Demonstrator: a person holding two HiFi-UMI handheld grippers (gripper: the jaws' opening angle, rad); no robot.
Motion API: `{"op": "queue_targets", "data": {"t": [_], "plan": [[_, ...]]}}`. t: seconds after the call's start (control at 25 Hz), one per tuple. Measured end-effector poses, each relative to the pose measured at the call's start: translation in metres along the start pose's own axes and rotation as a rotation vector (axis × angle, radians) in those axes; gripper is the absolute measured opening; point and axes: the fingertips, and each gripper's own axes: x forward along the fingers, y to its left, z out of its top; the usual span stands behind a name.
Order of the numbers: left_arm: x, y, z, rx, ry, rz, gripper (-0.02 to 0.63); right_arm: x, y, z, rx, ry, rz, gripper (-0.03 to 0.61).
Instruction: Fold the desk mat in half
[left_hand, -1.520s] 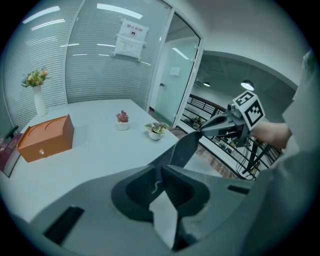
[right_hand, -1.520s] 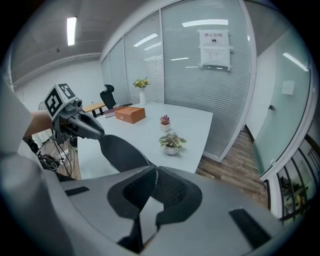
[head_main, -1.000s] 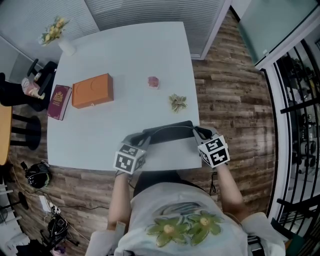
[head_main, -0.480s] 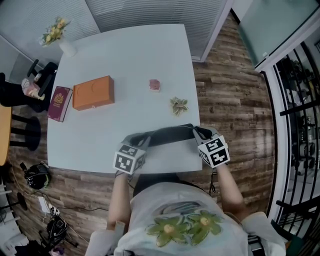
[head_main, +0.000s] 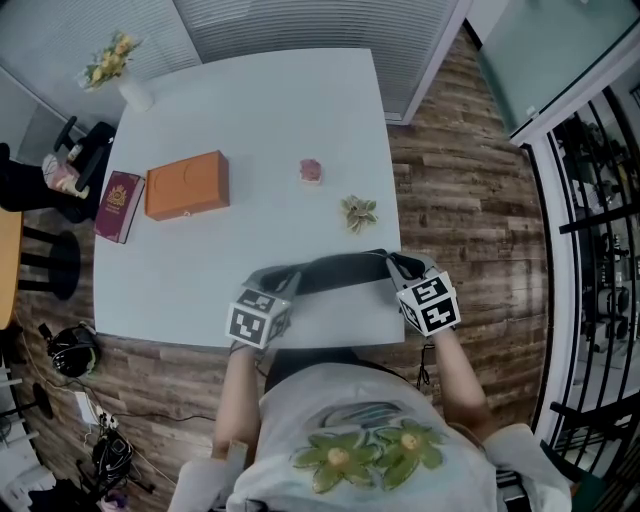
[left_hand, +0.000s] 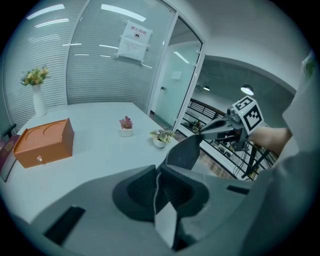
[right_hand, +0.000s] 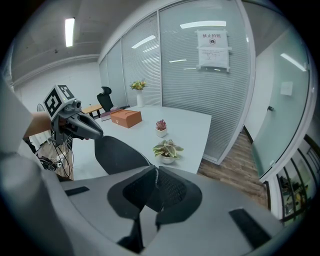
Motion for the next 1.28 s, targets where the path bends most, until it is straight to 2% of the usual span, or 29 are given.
{"op": "queue_targets", "data": {"t": [1.28], "plan": [[0.012, 0.016, 0.000, -0.016, 0.027, 0.033, 0.035, 0.021, -0.009, 0.007, 0.007, 0.003, 0.016, 0.035]]}}
